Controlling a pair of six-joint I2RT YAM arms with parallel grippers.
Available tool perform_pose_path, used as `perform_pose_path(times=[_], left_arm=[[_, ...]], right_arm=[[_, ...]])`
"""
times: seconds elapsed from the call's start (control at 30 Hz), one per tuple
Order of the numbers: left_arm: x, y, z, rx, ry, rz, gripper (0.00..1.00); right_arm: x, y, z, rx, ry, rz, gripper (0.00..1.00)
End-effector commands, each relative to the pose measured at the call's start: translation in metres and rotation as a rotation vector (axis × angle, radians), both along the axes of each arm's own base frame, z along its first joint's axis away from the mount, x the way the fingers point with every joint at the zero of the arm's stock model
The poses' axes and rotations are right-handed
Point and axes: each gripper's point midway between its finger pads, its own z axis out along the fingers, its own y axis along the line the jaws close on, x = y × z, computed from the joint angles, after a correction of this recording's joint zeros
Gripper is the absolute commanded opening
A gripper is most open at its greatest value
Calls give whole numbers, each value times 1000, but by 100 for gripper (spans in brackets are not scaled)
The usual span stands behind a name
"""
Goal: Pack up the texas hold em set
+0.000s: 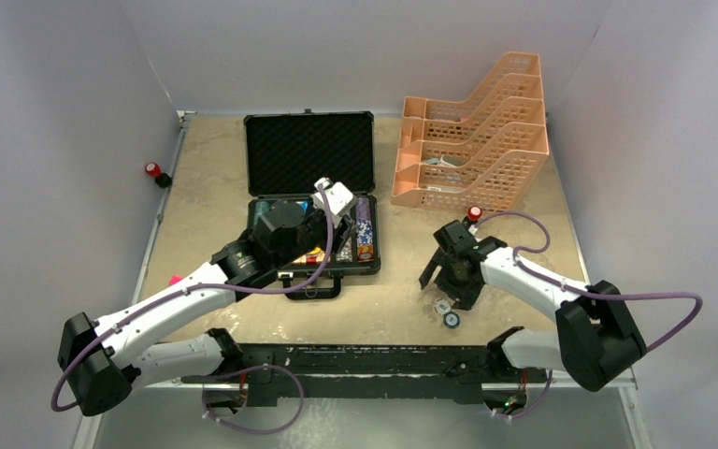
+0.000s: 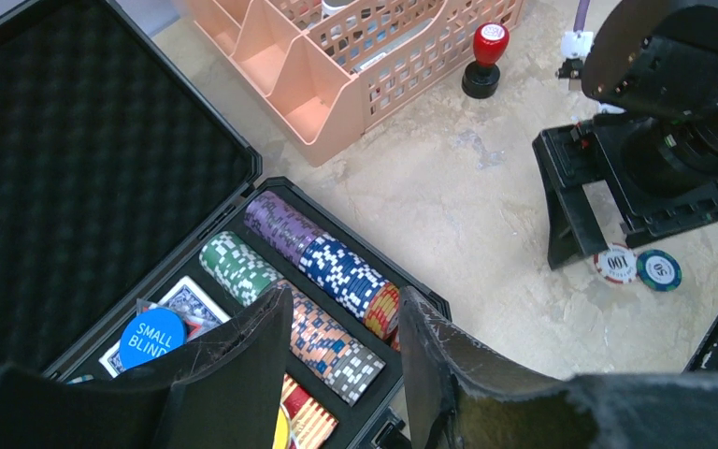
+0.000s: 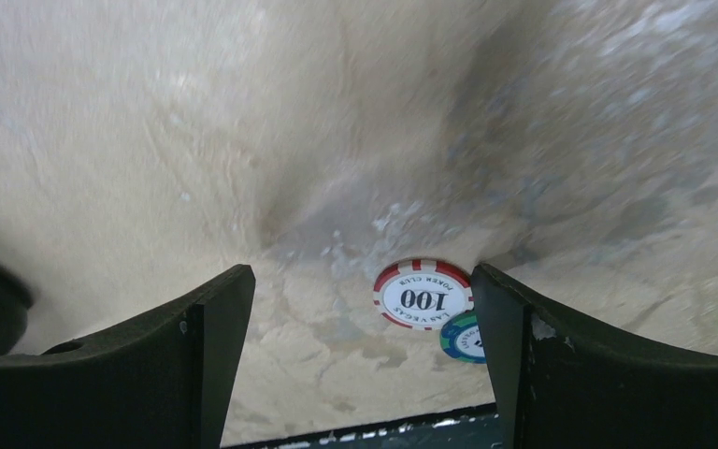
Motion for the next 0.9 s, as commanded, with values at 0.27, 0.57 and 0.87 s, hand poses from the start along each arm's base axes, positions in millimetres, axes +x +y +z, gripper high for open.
perform_pose_path(times=[0.27, 0.57, 0.87], left_arm=[[5, 5, 15, -55, -36, 46, 45], [8, 10, 15, -49, -41, 76, 45], [10, 13, 13, -45, -43, 96, 46]], right_arm=[[-19, 42, -6, 83, 52, 126, 64], [-55, 35, -19, -87, 151, 241, 67], [-55, 37, -27, -193, 162, 273, 61]])
